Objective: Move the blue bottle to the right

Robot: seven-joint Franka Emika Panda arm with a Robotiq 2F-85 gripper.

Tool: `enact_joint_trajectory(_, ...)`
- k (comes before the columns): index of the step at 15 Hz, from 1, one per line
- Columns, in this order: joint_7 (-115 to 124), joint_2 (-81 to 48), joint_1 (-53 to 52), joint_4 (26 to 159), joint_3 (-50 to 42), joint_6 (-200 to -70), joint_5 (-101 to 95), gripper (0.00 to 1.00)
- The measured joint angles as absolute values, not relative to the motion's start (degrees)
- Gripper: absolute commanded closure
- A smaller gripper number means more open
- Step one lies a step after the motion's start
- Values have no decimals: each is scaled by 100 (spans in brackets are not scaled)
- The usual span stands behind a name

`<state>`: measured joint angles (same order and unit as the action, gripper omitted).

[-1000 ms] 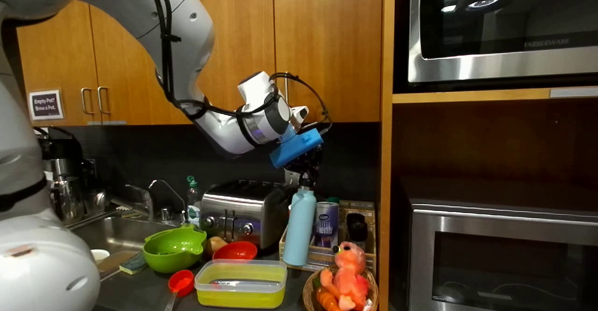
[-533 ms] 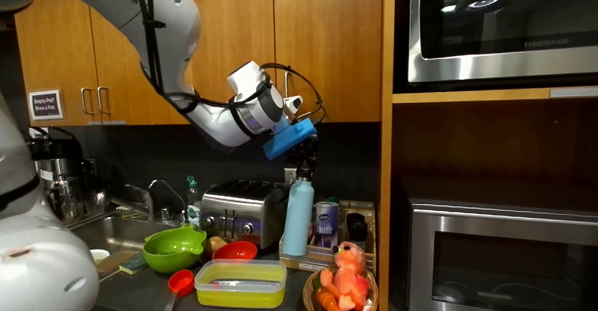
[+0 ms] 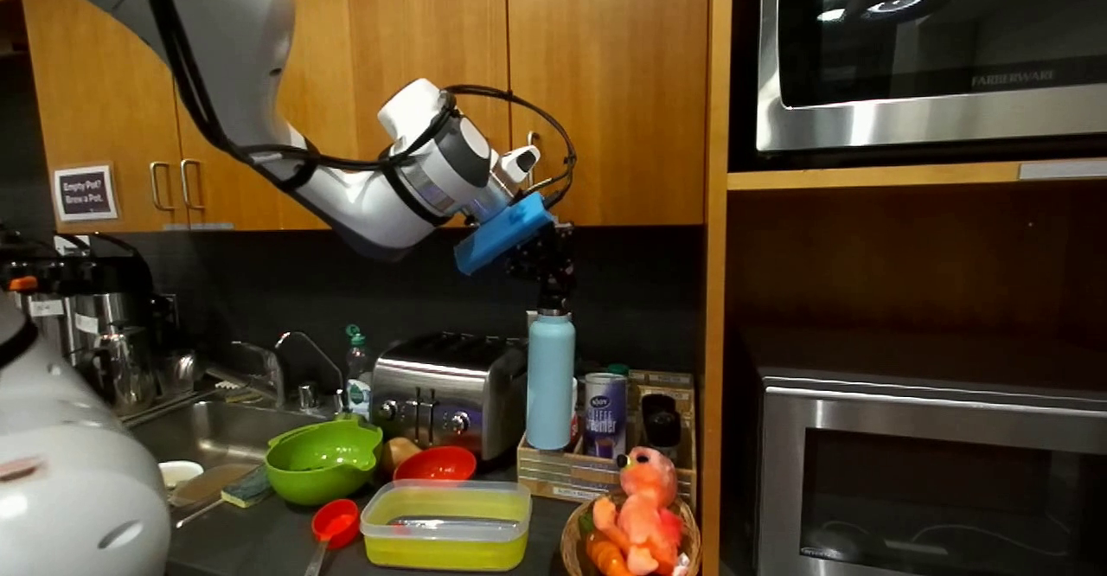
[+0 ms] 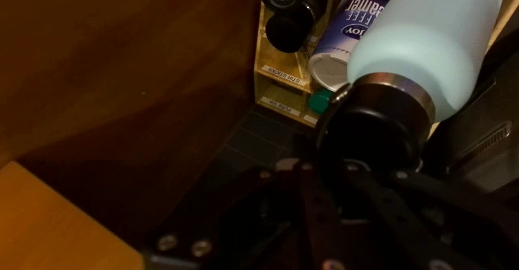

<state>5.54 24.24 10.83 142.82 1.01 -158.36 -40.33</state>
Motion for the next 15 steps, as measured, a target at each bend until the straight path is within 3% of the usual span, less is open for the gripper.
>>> enact_joint_trajectory(15, 1441, 3905, 1683, 14632, 430, -14553, -4663, 98)
